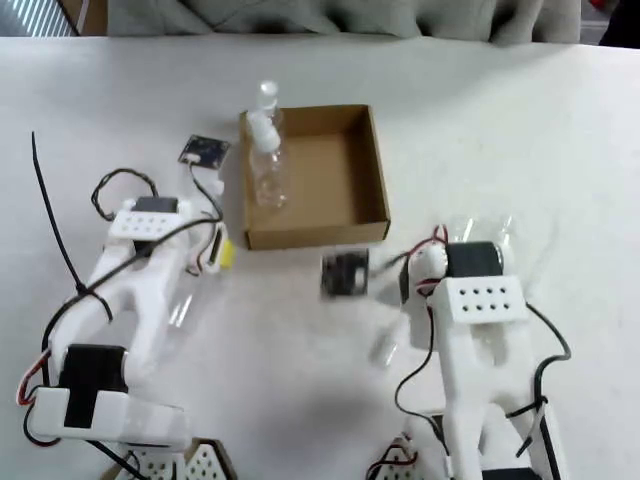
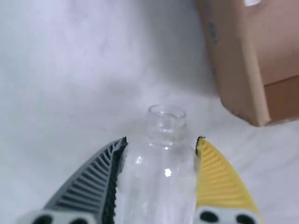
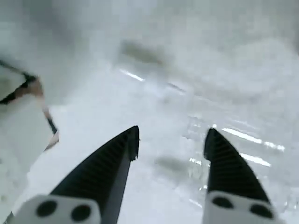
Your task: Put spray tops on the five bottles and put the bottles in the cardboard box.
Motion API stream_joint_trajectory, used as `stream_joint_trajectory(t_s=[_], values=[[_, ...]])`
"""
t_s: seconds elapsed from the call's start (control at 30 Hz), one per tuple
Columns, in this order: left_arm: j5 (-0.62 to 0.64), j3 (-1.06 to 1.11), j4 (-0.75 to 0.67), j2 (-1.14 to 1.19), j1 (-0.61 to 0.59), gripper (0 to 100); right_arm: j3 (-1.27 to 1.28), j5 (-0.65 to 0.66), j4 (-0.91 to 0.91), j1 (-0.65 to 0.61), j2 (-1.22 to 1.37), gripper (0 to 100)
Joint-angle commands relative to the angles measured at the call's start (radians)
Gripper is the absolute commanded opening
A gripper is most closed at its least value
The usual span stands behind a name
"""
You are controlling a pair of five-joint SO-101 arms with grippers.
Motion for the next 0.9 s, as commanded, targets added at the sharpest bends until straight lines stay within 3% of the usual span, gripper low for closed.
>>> stream_joint_trajectory(t_s=[0.0, 0.17, 0.43, 0.87], values=[[-0.064, -0.02, -0.014, -0.048, 0.015, 2, 0.026, 0.256, 0.033, 0.019, -0.022, 26.7], [-0.08, -0.008, -0.018, -0.05, 0.016, 2, 0.153, 0.365, -0.067, 0.001, -0.022, 26.7], [-0.081, -0.003, -0.043, -0.05, 0.016, 2, 0.304, 0.364, -0.249, -0.111, -0.022, 26.8], [-0.083, -0.003, -0.046, -0.05, 0.016, 2, 0.423, 0.308, -0.486, -0.145, -0.021, 26.5]])
